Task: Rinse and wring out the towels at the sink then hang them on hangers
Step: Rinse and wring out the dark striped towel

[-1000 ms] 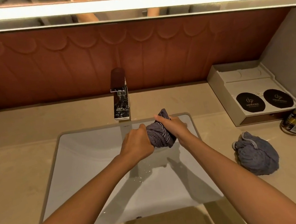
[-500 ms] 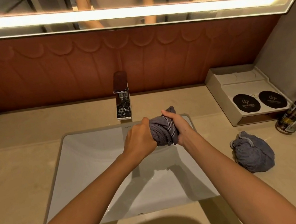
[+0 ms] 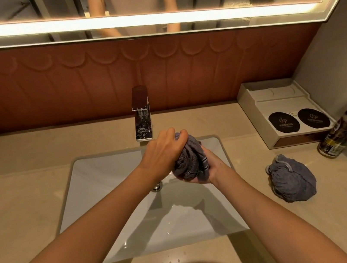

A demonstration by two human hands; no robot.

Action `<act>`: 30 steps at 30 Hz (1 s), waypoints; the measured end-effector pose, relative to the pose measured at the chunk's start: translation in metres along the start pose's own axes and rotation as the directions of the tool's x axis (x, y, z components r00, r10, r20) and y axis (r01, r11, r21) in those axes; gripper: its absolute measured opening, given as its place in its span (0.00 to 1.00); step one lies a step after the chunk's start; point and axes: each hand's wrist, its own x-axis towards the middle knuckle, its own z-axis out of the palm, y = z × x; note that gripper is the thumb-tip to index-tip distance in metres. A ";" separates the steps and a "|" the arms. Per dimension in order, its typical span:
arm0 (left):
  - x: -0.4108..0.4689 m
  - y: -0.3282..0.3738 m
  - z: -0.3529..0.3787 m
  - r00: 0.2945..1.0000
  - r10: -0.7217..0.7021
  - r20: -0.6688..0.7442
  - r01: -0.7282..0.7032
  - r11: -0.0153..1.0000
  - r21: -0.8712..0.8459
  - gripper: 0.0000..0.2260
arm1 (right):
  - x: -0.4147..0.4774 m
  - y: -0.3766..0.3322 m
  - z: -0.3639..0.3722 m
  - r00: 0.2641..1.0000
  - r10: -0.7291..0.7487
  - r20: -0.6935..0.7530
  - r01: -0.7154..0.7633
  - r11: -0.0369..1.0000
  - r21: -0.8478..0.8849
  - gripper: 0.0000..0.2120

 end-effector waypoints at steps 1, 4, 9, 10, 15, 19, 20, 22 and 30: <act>0.000 -0.001 0.000 1.000 0.003 -0.011 -0.003 1.000 0.020 0.31 | 0.000 -0.002 0.000 1.000 -0.010 -0.018 0.011 1.000 0.013 0.19; -0.001 0.001 -0.007 0.998 -0.028 0.057 0.028 1.000 0.001 0.26 | -0.002 -0.007 0.001 0.994 -0.048 -0.098 0.050 0.999 0.016 0.16; 0.001 0.003 -0.005 0.905 -0.195 0.379 0.300 0.923 -0.241 0.16 | -0.011 -0.017 0.012 0.921 -0.290 -0.262 0.309 0.950 0.034 0.16; 0.001 0.000 -0.002 0.894 -0.172 0.413 0.335 0.870 -0.362 0.14 | -0.012 -0.019 0.014 0.872 -0.359 -0.333 0.375 0.927 -0.019 0.12; -0.001 -0.011 -0.005 0.793 -0.024 0.609 0.547 0.468 -0.694 0.06 | -0.014 -0.022 0.019 0.595 -0.700 -0.395 0.483 0.704 -0.521 0.09; 0.000 -0.010 -0.010 0.737 0.048 0.674 0.612 0.375 -0.697 0.09 | -0.015 -0.024 0.016 0.557 -0.764 -0.325 0.407 0.592 -0.695 0.12; 0.001 -0.010 -0.009 0.736 0.035 0.676 0.619 0.372 -0.692 0.11 | -0.014 -0.026 0.016 0.574 -0.755 -0.318 0.401 0.597 -0.694 0.12; 0.003 -0.010 -0.008 0.727 -0.008 0.687 0.643 0.360 -0.676 0.16 | -0.013 -0.028 0.015 0.628 -0.713 -0.312 0.411 0.644 -0.645 0.10; 0.007 -0.012 0.000 0.802 -0.193 0.565 0.557 0.585 -0.590 0.25 | 0.007 -0.017 0.003 0.712 -0.605 -0.355 0.273 0.705 -0.655 0.12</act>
